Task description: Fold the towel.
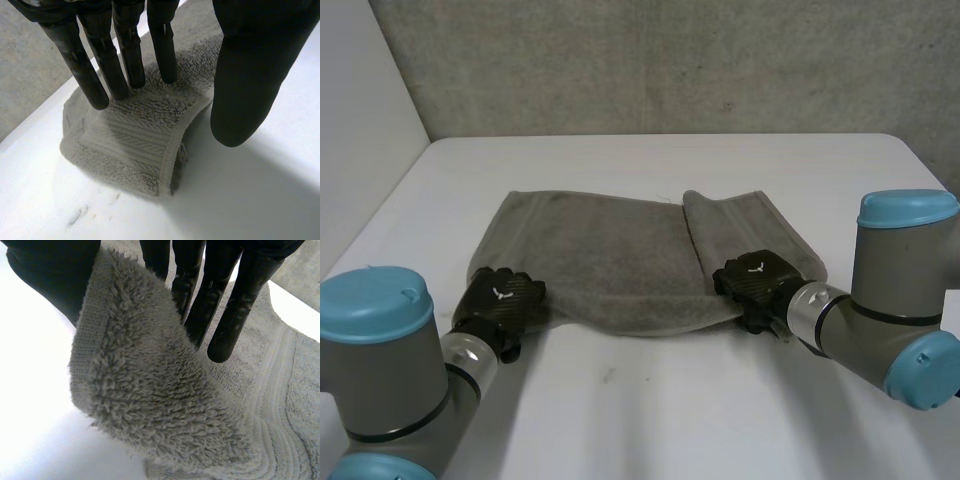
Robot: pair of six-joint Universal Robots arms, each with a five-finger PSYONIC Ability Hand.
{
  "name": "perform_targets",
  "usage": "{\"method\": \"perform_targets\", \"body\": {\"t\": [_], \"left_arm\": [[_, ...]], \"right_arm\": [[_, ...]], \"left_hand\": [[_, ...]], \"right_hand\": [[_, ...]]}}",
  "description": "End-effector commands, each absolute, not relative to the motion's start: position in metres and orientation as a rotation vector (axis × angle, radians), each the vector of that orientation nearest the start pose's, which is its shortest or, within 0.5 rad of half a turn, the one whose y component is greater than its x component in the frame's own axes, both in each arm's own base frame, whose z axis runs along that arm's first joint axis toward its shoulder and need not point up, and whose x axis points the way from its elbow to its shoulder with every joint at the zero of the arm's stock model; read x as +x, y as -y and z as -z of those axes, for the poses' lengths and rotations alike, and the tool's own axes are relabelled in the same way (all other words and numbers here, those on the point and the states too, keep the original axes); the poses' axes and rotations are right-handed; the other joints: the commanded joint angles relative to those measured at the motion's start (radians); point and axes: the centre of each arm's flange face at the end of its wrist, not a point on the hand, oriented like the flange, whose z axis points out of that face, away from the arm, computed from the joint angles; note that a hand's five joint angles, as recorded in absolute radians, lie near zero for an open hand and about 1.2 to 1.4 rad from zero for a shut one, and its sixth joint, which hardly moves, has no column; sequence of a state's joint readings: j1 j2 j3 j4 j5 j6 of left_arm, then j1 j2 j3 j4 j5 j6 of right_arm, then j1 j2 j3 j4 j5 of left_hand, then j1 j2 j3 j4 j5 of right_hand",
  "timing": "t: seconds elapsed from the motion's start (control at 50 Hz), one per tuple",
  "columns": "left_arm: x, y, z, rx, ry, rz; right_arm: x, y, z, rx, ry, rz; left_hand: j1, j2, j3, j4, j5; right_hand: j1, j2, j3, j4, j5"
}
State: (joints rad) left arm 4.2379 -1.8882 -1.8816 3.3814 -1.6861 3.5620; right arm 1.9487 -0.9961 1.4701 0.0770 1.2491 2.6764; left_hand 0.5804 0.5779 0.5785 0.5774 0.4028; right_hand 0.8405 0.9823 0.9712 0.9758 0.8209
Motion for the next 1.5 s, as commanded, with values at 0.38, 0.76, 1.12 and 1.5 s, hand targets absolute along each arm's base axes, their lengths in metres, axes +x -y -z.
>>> {"method": "perform_targets", "body": {"t": [0.38, 0.76, 1.12, 1.5], "left_arm": [[-0.242, 0.272, -0.121, 0.910, -2.333, 1.699], [-0.238, 0.298, -0.131, 0.848, -2.289, 1.759], [-0.224, 0.242, -0.226, 1.003, -2.171, 1.805], [-0.238, 0.294, -0.149, 1.315, -2.228, 1.437]], "right_arm": [[0.280, 0.268, -0.136, -1.256, -2.193, 1.417], [0.281, 0.271, -0.138, -1.260, -2.178, 1.439], [0.241, 0.262, -0.236, -1.362, -2.165, 1.441], [0.252, 0.292, -0.183, -1.786, -2.243, 1.289]], "left_hand": [[0.100, 0.102, 0.102, 0.103, 0.103], [0.816, 0.818, 0.818, 0.819, 0.819], [0.816, 0.818, 0.818, 0.819, 0.819], [0.816, 0.818, 0.818, 0.819, 0.819]], "right_hand": [[0.257, 0.116, 0.127, 0.122, 0.102], [0.433, 0.292, 0.303, 0.298, 0.279], [0.556, 0.414, 0.425, 0.420, 0.401], [0.556, 0.414, 0.425, 0.420, 0.401]]}}
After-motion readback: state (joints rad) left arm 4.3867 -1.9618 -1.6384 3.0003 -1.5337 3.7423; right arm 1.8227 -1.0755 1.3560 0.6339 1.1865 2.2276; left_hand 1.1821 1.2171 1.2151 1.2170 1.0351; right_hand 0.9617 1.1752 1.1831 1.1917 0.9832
